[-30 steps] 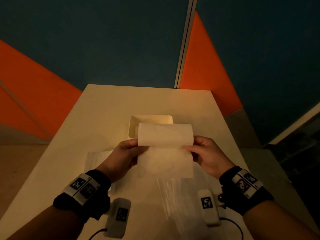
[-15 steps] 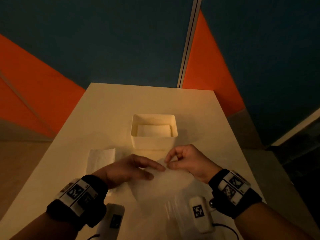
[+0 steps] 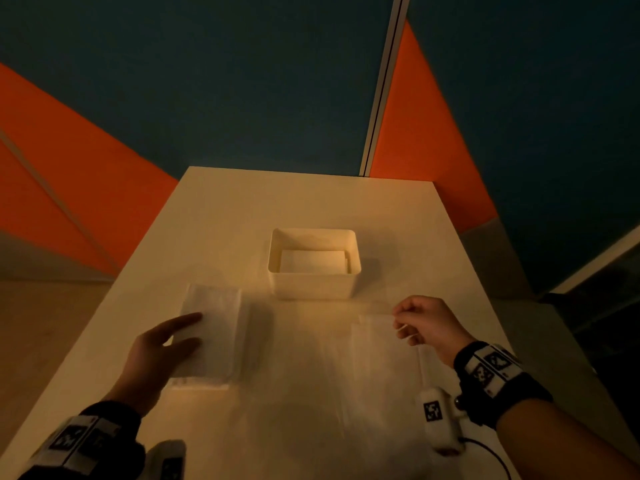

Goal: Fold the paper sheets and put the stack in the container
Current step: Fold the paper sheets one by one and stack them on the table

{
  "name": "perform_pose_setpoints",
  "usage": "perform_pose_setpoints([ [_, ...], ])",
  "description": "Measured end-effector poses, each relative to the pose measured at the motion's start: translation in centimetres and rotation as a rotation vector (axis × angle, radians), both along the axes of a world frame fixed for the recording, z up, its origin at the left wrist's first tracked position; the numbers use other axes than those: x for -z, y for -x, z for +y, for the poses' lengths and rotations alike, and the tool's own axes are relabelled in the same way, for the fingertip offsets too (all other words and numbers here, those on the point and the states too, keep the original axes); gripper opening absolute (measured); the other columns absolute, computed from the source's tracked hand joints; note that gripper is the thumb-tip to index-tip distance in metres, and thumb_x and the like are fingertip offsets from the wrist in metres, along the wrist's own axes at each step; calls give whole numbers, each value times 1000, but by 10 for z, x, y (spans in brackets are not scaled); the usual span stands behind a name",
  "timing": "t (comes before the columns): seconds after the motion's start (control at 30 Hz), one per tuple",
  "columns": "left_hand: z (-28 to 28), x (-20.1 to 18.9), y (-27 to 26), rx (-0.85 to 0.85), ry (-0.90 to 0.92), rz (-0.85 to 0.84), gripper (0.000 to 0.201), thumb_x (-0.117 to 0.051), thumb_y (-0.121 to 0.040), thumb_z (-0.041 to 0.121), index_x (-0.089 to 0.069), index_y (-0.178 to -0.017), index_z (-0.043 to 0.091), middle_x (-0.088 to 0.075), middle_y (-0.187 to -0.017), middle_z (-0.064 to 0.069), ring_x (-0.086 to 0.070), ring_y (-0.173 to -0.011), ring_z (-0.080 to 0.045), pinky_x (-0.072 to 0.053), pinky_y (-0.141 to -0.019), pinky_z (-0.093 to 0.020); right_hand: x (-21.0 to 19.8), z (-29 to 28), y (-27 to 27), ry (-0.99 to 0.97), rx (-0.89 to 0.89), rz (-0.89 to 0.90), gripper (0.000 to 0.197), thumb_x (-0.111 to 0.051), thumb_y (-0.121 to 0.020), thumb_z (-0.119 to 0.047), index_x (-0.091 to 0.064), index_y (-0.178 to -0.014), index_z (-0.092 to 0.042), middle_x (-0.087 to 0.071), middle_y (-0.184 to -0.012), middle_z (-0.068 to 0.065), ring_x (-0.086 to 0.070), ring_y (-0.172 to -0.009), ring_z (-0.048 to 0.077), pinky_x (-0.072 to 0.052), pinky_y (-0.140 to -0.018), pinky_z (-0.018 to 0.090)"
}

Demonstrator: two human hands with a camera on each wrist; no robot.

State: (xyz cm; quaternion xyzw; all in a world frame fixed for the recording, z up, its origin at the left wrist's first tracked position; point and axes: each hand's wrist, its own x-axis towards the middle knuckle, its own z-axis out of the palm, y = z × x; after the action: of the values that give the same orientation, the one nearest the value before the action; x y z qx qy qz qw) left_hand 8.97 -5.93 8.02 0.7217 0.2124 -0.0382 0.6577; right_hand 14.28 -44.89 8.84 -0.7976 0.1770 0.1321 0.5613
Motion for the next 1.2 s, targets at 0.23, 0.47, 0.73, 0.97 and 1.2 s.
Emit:
perform_pose_setpoints([
  [0.23, 4, 19, -2, 35, -449, 51, 36, -65, -83, 0, -66, -117, 12, -59, -117, -19, -57, -88, -32, -48, -82, -41, 23, -31, -12, 322, -48, -19, 19, -67, -75, 3, -63, -70, -14, -63, -74, 4, -60, -73, 21, -46, -65, 27],
  [0.47, -1, 28, -6, 202, -794, 26, 38, -73, -76, 4, -67, -113, 8, -61, -116, -17, -58, -99, -36, -44, -85, -40, 26, -40, -19, 878, -468, 228, 61, -81, -64, -28, -53, -117, -30, -50, -119, -3, -50, -114, 24, -46, -95, 36],
  [0.73, 7, 37, -11, 318, -1078, 90, 38, -77, -74, 25, -69, -111, 24, -45, -135, -19, -44, -117, -42, -43, -96, -50, 29, -30, -27, 1052, -586, 267, 75, -82, -66, -37, -44, -131, -32, -39, -135, -3, -39, -125, 27, -36, -103, 42],
  [0.97, 2, 29, -11, 328, -1144, 156, 45, -74, -75, 36, -64, -118, 30, -37, -142, -13, -40, -120, -39, -44, -94, -49, 23, -35, -27, 1039, -581, 184, 55, -82, -63, -38, -47, -105, -31, -45, -115, -6, -43, -112, 22, -36, -94, 40],
  [1.2, -25, 7, -19, 365, -1151, 53, 52, -69, -79, 41, -54, -128, 31, -31, -147, -9, -31, -131, -36, -34, -103, -56, -4, -43, -29, 812, -595, 49, 24, -74, -77, -21, -54, -66, -27, -55, -75, -10, -56, -79, 15, -42, -82, 31],
])
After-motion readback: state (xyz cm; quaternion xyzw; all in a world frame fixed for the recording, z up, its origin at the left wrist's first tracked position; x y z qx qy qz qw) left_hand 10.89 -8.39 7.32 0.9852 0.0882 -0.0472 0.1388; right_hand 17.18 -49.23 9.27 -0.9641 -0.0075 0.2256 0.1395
